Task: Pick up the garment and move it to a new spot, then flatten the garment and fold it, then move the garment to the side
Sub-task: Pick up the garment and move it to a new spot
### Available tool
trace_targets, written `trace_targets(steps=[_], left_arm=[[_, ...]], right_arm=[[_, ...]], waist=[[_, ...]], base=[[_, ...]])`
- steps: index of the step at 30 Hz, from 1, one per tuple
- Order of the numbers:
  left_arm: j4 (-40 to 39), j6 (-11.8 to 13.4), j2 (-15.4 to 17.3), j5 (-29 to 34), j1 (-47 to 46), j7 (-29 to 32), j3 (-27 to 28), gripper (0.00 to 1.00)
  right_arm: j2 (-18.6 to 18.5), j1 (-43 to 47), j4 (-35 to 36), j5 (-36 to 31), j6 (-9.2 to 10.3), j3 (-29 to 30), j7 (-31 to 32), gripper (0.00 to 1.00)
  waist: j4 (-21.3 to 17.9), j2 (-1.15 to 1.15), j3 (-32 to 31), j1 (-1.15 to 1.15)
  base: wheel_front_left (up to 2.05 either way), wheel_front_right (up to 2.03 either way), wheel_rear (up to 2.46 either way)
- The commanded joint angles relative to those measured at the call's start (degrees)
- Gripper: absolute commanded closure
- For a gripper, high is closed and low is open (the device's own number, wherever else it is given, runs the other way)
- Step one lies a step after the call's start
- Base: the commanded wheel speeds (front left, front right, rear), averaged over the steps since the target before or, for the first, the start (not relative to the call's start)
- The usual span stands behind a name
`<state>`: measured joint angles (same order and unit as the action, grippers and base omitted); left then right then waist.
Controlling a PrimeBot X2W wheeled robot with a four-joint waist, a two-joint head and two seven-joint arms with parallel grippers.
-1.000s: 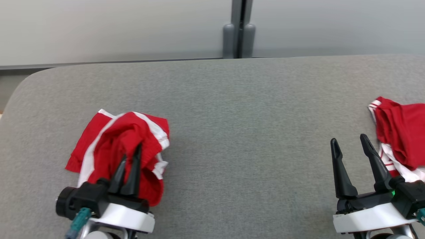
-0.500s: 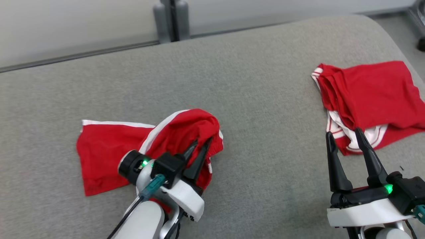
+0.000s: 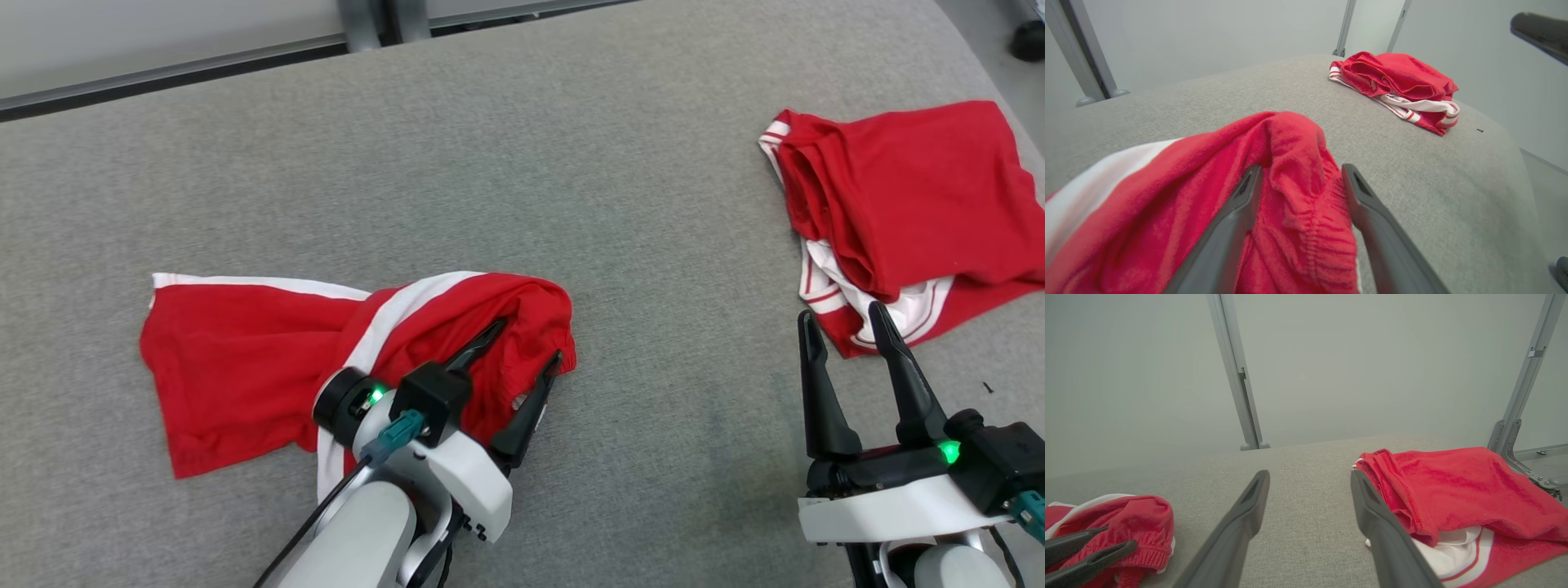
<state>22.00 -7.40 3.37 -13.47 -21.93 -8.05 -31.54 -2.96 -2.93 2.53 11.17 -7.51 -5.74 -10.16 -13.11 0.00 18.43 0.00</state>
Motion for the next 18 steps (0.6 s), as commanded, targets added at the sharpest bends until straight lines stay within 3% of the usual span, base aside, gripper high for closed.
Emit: trace_targets(steps=[1, 9, 18], left_arm=[[-1.03, 0.61, 0.42, -0.88, 1.32, -0.91, 0.74, 0.0], [-6.76, 4.35, 1.82, -1.7, 4.53, -4.81, 4.1, 0.0], [-12.75, 11.13, 4.46, -3.66, 9.57, -7.09, 14.94, 0.0]], right_arm=[[-0.08, -0.36, -0.15, -0.2, 0.03, 0.42, -0.09, 0.0], [-0.56, -0.17, 0.63, -1.13, 0.03, 1.65, 1.02, 0.0], [-1.57, 1.96, 1.52, -1.94, 0.02, 2.61, 3.21, 0.0]], waist=[[1.63, 0.0, -1.1, 0.0], [6.09, 0.0, -3.39, 0.0], [11.97, 0.0, -7.64, 0.0]], base=[[0.0, 0.0, 0.0], [0.0, 0.0, 0.0], [0.0, 0.0, 0.0]])
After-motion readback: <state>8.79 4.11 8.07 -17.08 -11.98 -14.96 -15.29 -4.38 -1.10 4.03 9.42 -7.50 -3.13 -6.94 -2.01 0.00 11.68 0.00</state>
